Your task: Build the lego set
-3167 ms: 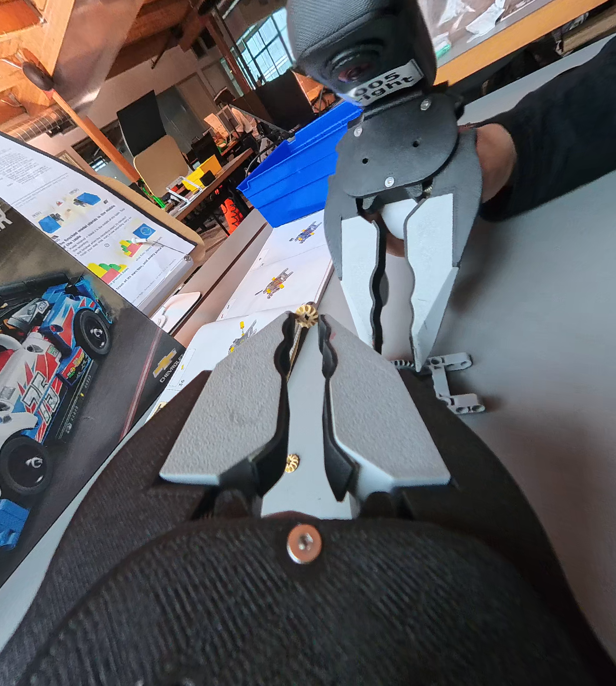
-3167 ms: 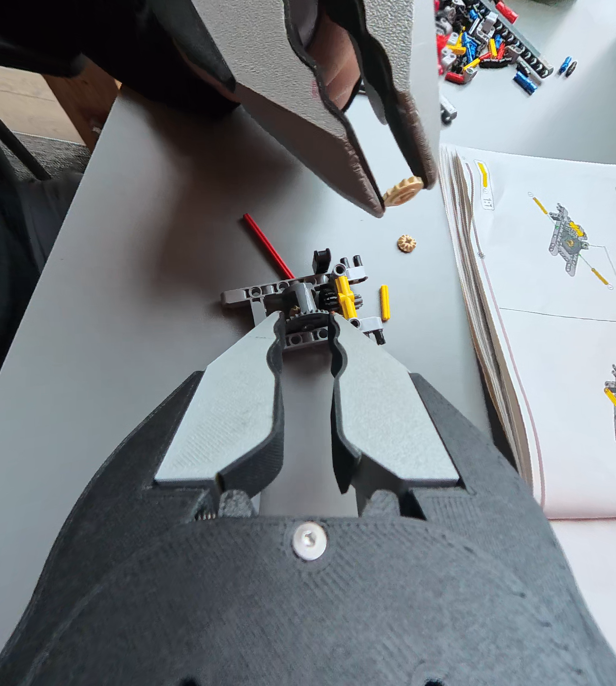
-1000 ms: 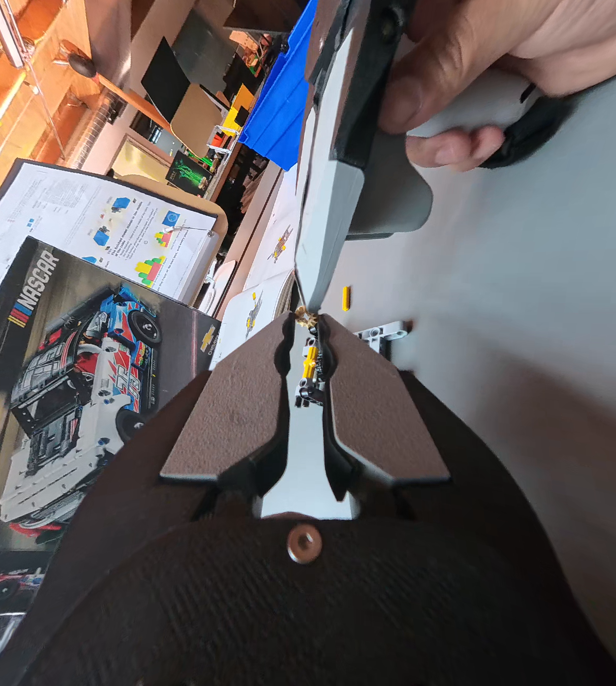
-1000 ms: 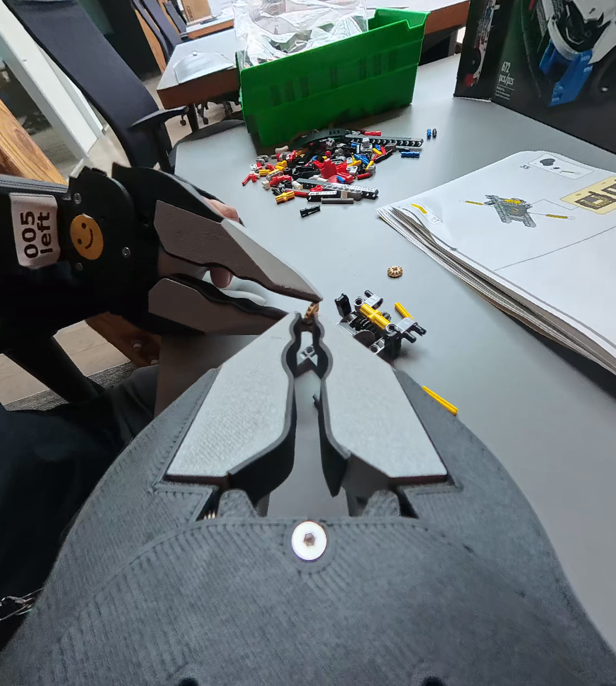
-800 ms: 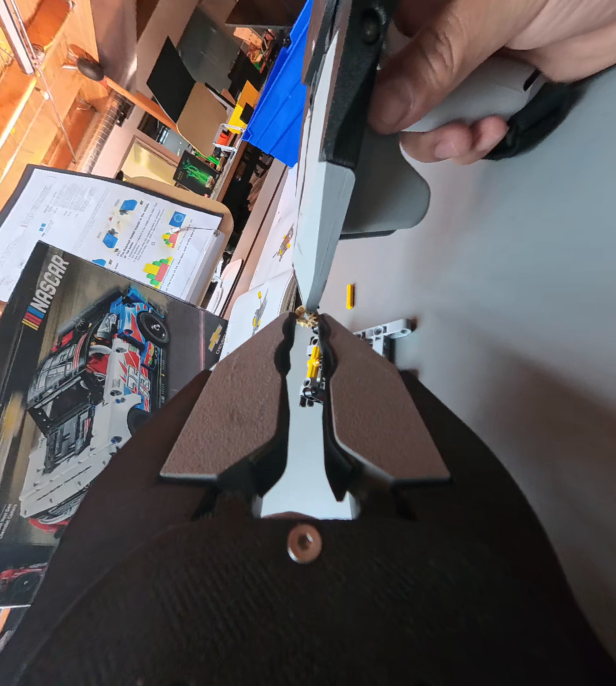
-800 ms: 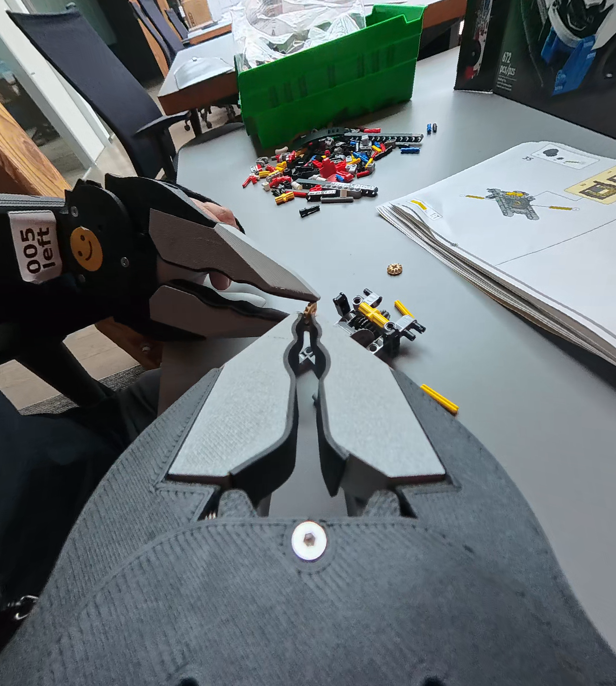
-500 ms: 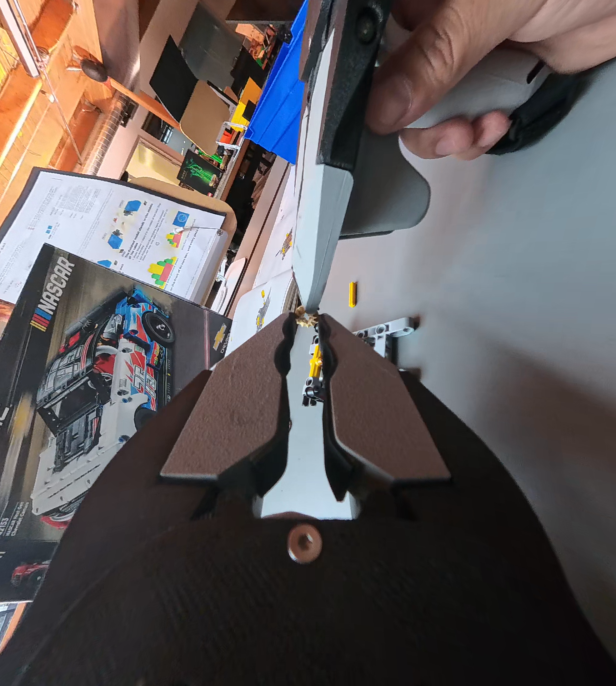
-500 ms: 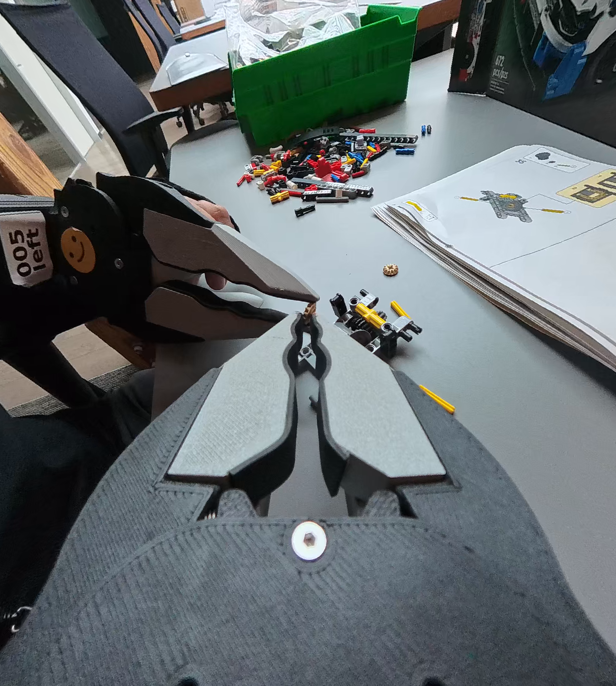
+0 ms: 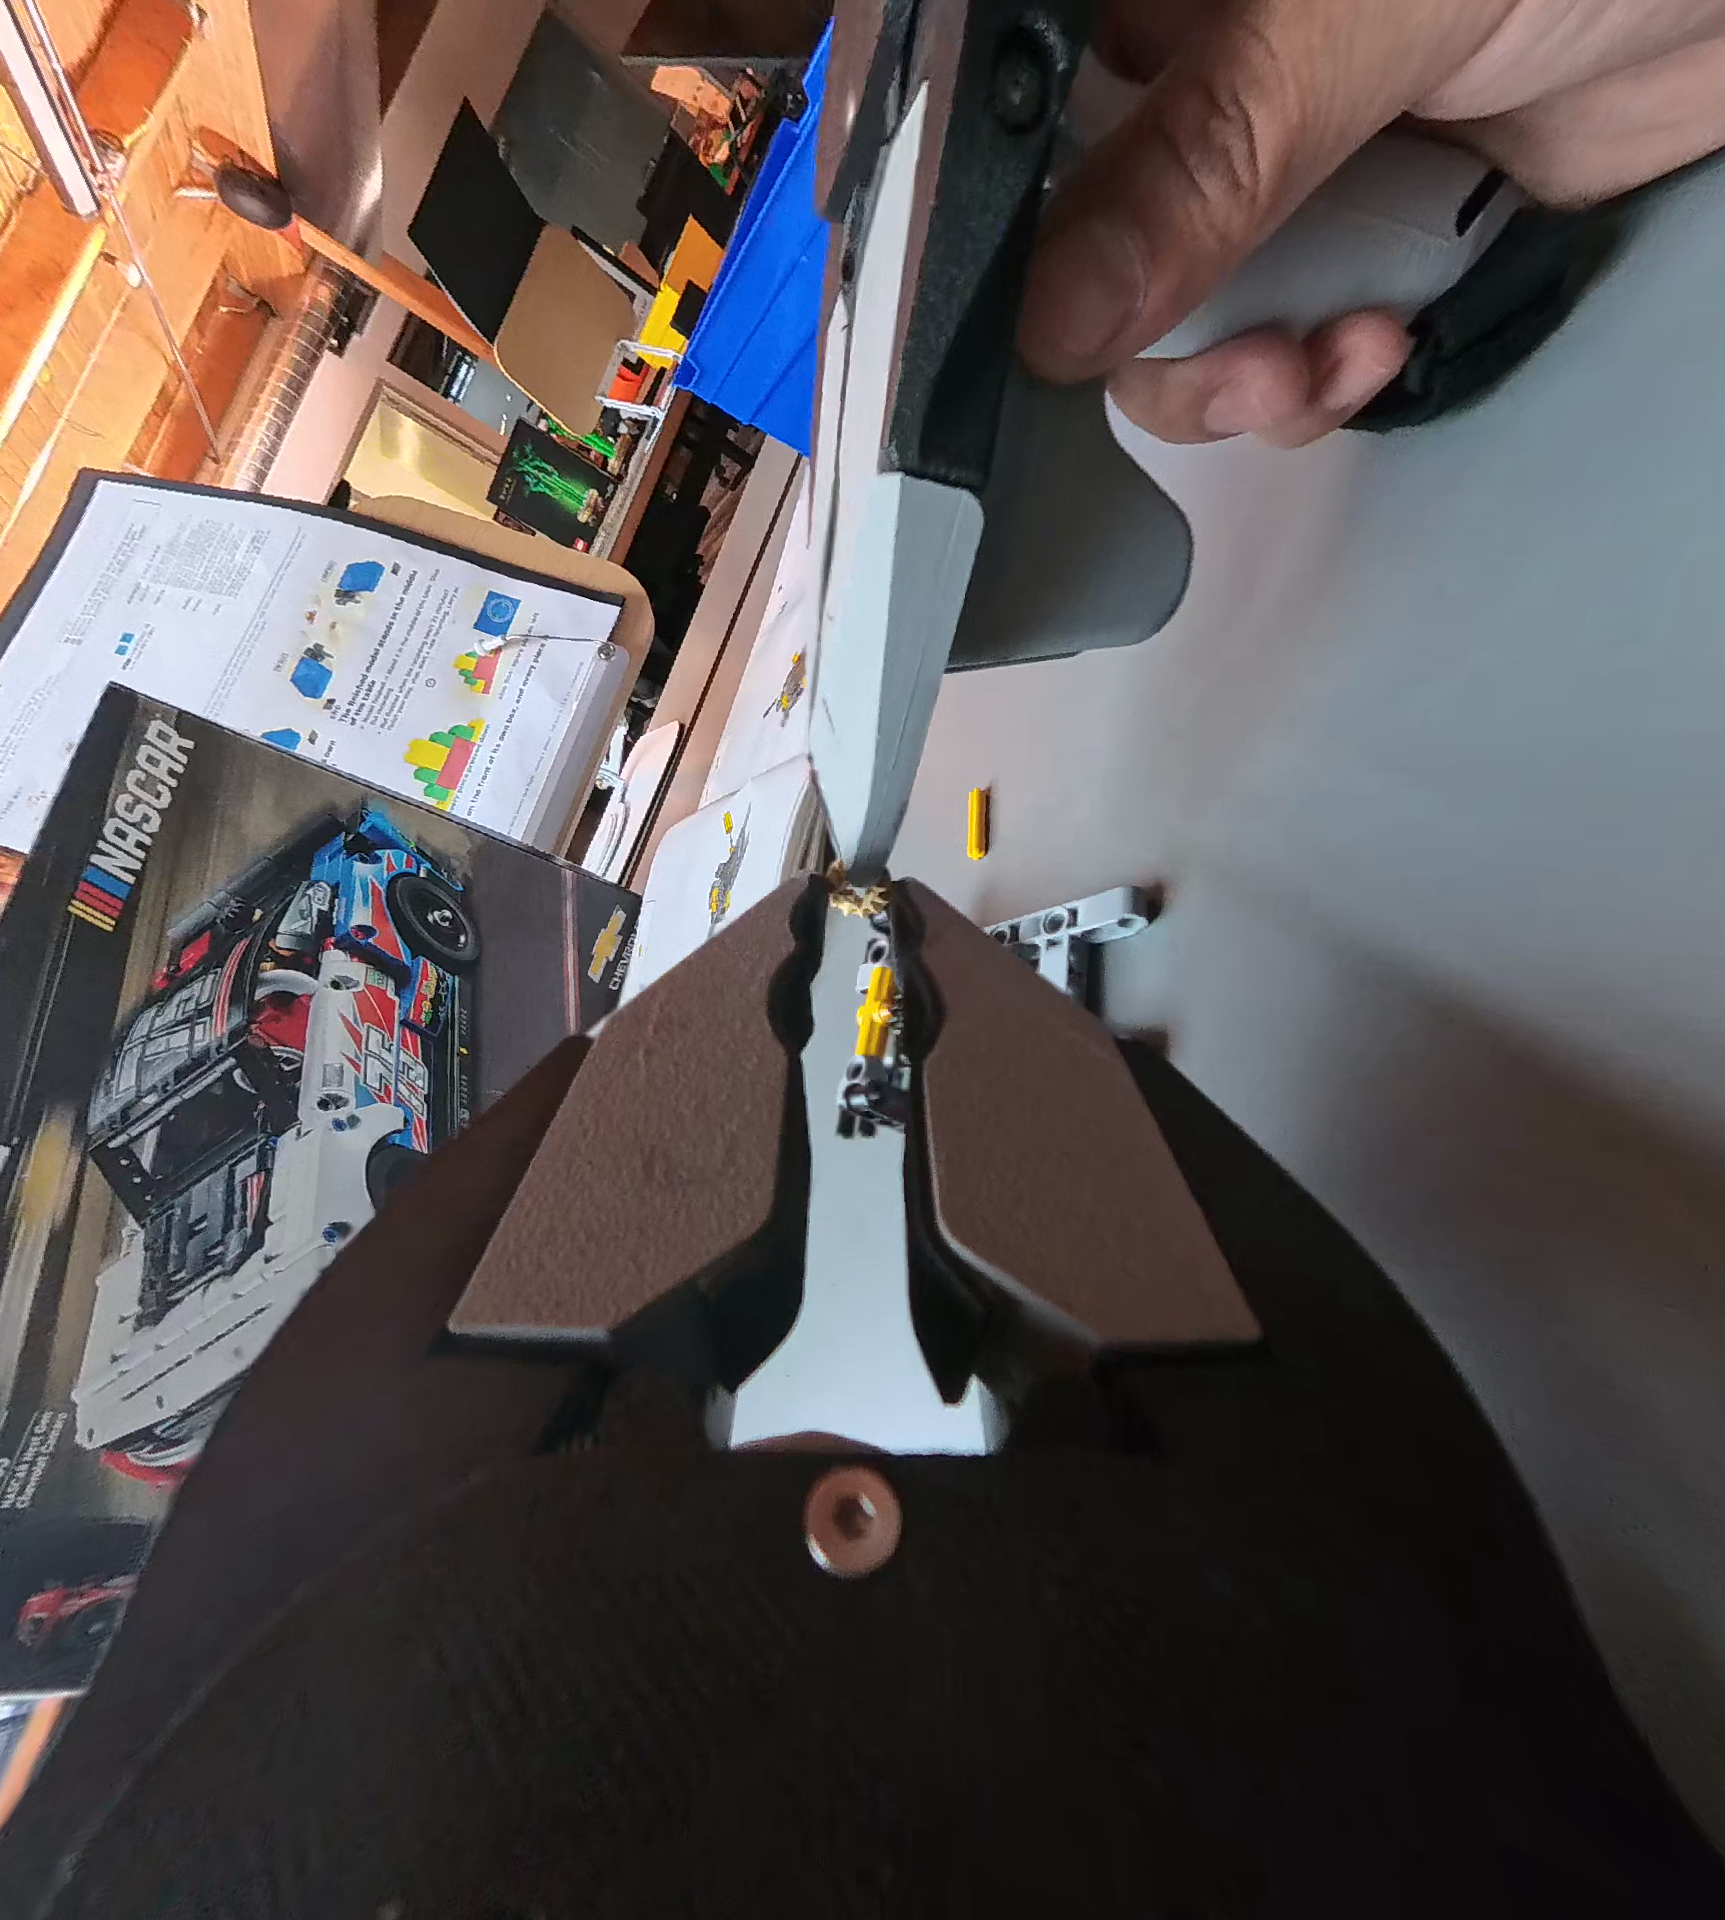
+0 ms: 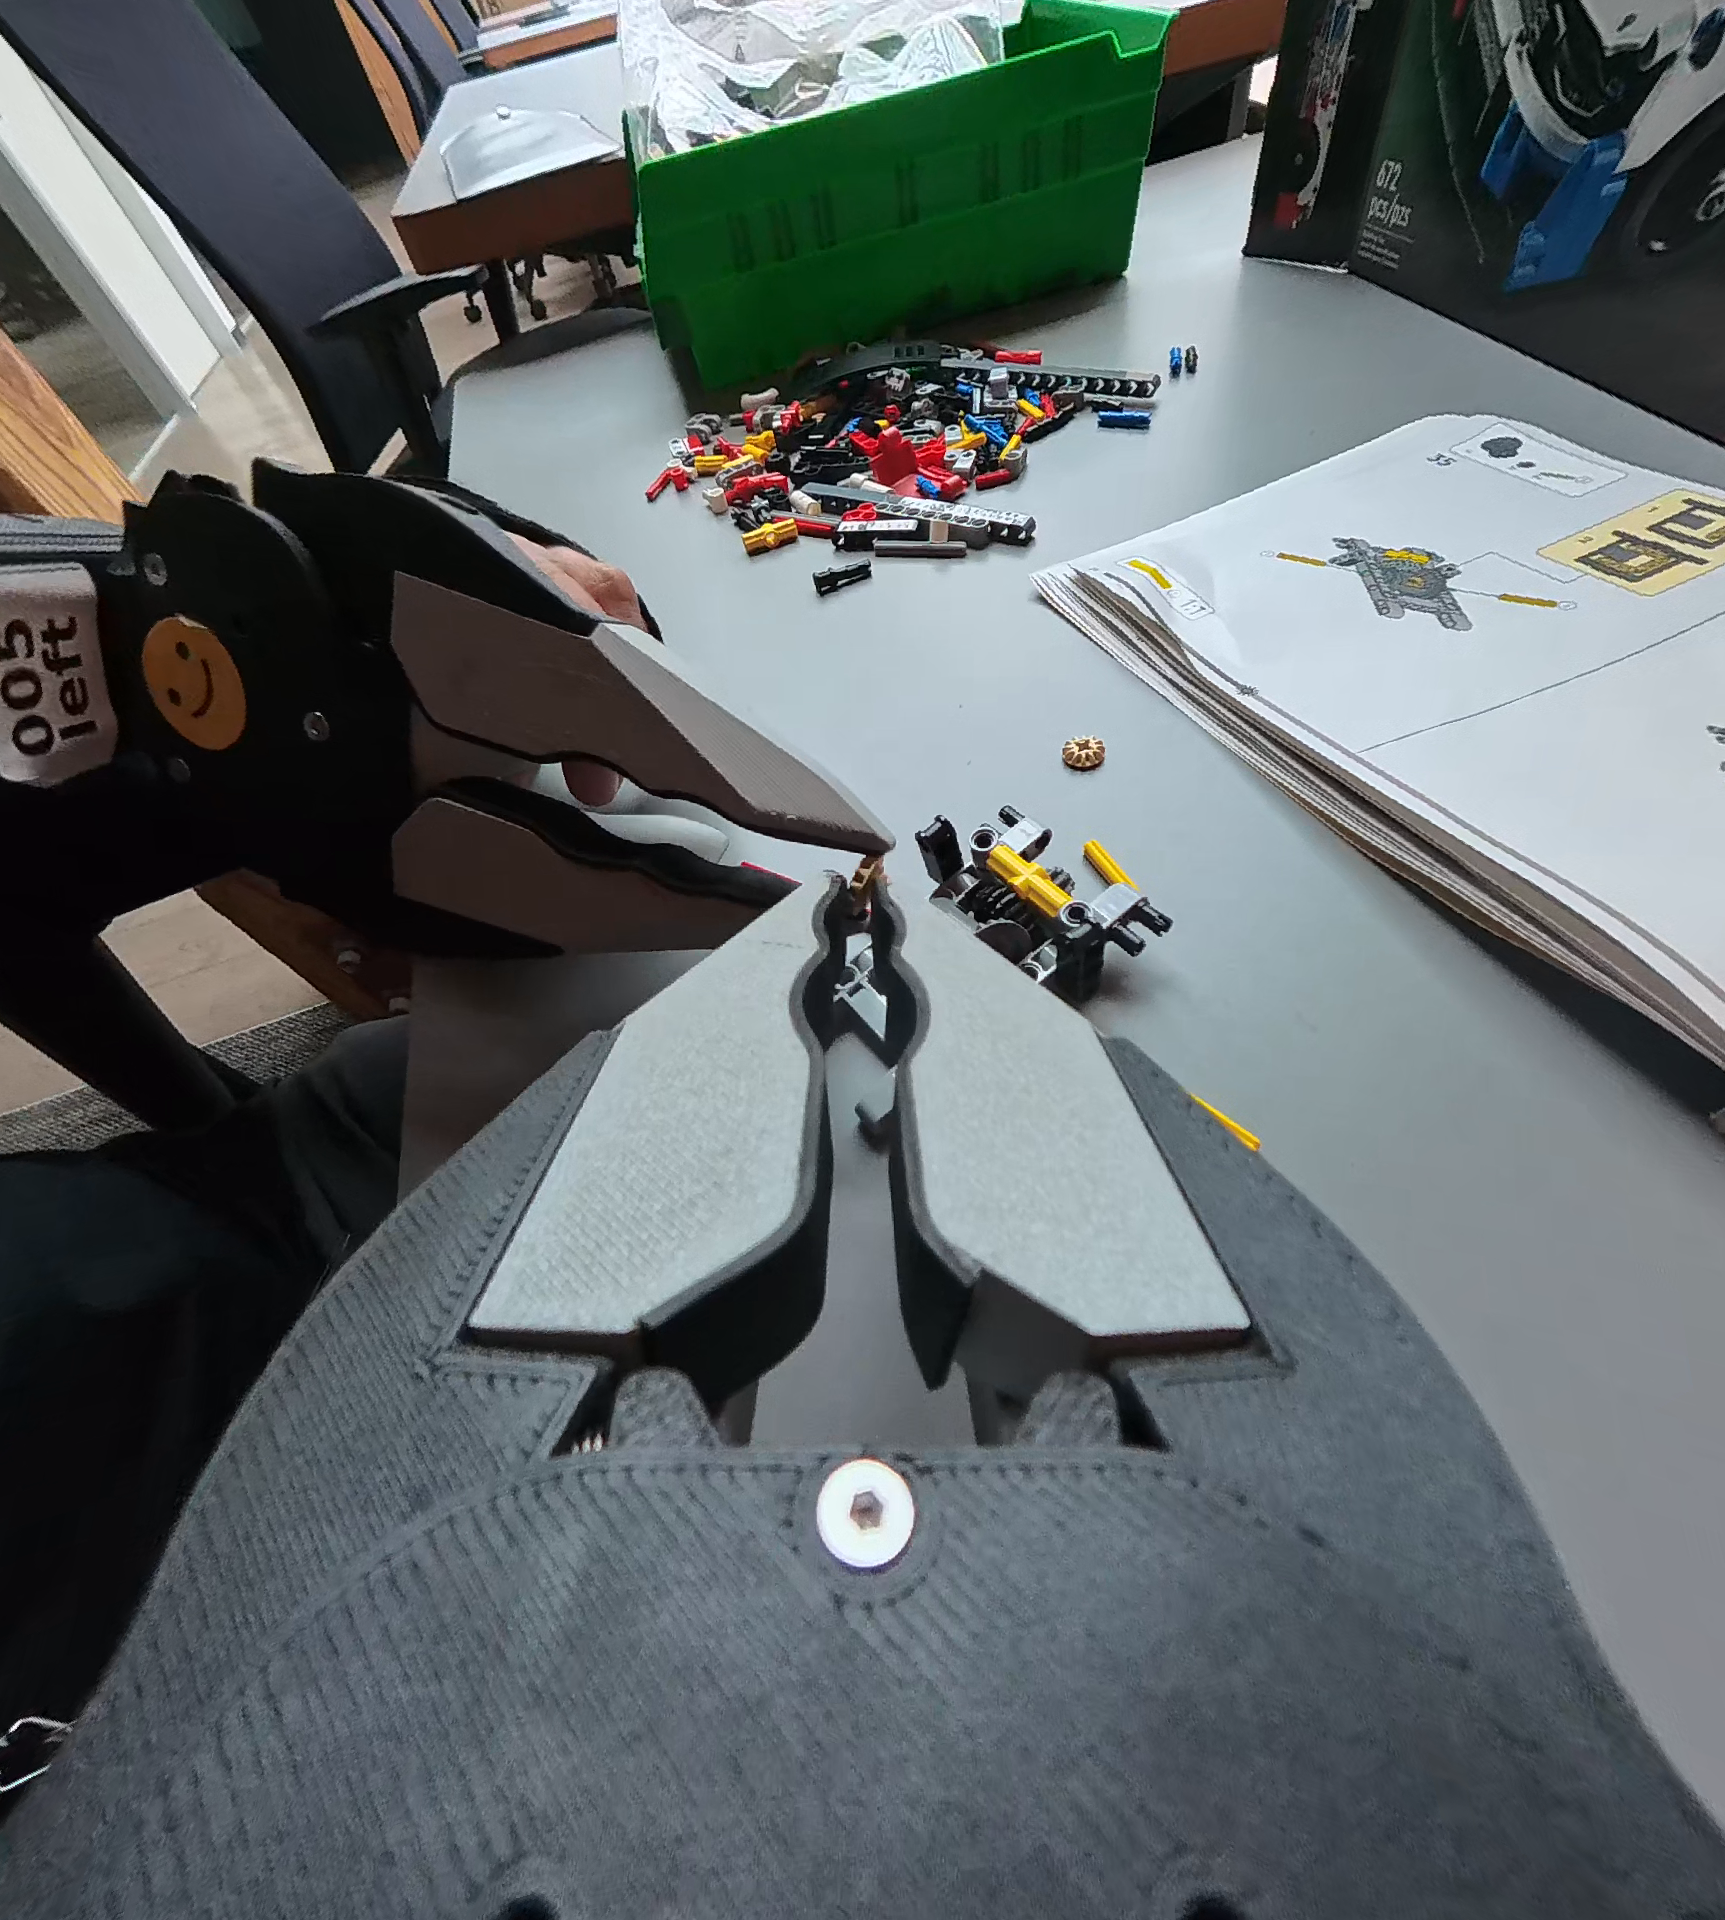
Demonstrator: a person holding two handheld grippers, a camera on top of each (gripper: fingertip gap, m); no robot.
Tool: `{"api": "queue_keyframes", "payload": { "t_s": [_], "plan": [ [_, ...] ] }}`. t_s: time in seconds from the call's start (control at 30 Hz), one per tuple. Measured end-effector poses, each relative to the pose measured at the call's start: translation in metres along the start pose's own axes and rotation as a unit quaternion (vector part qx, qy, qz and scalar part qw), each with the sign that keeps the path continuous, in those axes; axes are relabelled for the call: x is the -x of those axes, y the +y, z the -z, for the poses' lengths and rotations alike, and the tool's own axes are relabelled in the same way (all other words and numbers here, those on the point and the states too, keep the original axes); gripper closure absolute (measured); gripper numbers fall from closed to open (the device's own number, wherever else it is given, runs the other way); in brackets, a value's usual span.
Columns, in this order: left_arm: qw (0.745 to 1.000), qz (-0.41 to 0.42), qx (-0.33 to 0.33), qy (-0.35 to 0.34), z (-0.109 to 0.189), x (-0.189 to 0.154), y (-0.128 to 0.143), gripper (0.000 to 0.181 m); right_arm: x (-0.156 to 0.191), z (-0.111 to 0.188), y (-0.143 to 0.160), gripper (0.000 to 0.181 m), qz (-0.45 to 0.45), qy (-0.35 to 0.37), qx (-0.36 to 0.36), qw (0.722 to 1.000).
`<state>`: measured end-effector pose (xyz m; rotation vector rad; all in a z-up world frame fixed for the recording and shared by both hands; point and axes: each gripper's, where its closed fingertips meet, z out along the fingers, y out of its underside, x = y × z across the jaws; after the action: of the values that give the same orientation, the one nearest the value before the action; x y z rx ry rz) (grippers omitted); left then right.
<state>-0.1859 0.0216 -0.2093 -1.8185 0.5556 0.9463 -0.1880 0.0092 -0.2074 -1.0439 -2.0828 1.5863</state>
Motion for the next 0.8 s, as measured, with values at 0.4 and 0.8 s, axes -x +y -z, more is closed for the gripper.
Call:
{"api": "queue_keyframes", "payload": {
  "t_s": [0.4, 0.8],
  "plan": [
    [0.996, 0.079, -0.020, 0.041, 0.002, 0.001, 0.001, 0.176, -0.005, 0.002, 0.001, 0.181, -0.008, 0.002, 0.002, 1.000],
    [0.948, 0.159, 0.054, 0.269, 0.015, -0.011, 0.042, 0.137, -0.022, 0.009, 0.006, 0.181, -0.010, 0.024, 0.016, 1.000]
  ]
}}
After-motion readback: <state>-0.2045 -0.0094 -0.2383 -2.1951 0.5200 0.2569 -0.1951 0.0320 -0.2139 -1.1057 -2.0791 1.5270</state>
